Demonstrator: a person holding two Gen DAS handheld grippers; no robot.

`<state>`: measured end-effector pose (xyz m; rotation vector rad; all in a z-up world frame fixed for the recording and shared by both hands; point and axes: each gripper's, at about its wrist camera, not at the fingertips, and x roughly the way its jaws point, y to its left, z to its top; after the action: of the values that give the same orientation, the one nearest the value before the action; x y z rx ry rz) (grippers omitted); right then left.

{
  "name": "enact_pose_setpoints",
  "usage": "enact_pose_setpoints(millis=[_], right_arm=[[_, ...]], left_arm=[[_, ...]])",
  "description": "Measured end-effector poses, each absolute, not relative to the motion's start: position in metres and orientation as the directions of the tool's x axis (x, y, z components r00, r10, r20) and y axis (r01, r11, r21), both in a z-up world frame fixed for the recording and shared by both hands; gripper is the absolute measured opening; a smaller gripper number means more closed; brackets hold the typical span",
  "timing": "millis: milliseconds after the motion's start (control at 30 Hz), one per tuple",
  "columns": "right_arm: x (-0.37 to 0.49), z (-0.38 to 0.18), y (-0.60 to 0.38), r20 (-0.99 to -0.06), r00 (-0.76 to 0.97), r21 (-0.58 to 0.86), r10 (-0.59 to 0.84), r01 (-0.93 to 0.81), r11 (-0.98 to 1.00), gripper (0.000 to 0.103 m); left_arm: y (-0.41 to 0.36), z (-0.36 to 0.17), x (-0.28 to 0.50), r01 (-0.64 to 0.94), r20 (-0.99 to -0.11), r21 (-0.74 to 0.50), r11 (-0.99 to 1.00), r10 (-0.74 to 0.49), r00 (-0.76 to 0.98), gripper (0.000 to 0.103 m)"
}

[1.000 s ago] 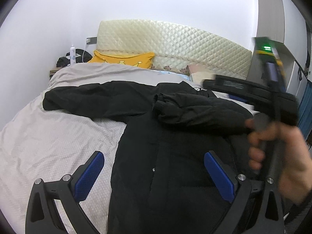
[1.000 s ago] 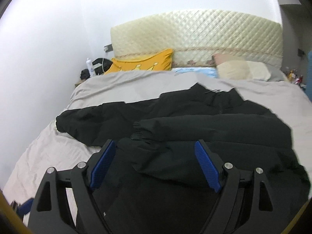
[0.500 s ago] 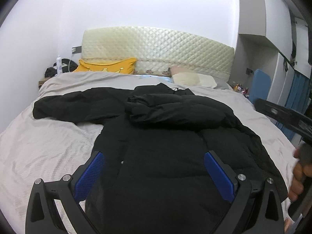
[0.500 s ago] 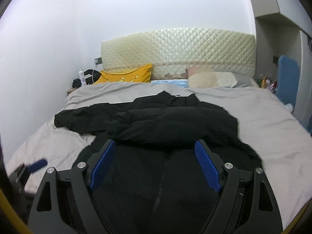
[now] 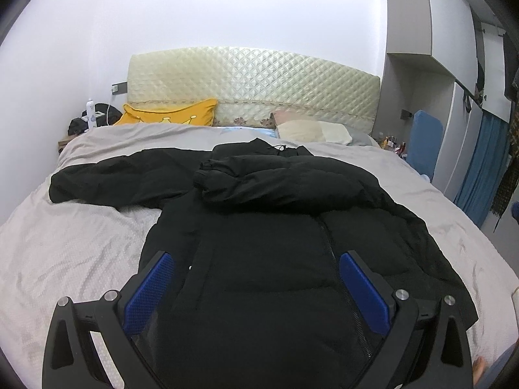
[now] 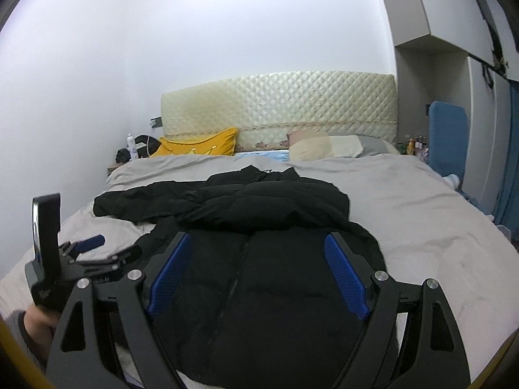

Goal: Fold large clothes
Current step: 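Lay the sleeve on the jacket and open the right gripper, then grasp the other sleeve cuff with the left gripper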

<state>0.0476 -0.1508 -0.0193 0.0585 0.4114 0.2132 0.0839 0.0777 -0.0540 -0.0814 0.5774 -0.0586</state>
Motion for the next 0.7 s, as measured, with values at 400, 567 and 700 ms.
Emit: enact_pose_setpoints(millis=[400,567,700], right_arm=[[0.024,-0.04,-0.178,-0.374,0.911,0.136,0.172,-0.129,0.982,0.1],[0.028,-0.046,-0.18,-0.374,0.906,0.152,0.197,-0.15,0.977,0.1],[0.028,-0.051,-0.184,-0.368,0.91,0.154,0.188,-0.14,0.978,0.101]], left_arm=[[0.09,-0.052,0.092,0.009,-0.552,-0.116,0.993,-0.072,0.831,0.103],[0.101,-0.041,0.105,-0.003,-0.562,-0.154,0.988,-0.085,0.823,0.103],[0.114,-0.022,0.119,-0.008,-0.553,-0.16,0.987,-0.083,0.829,0.103]])
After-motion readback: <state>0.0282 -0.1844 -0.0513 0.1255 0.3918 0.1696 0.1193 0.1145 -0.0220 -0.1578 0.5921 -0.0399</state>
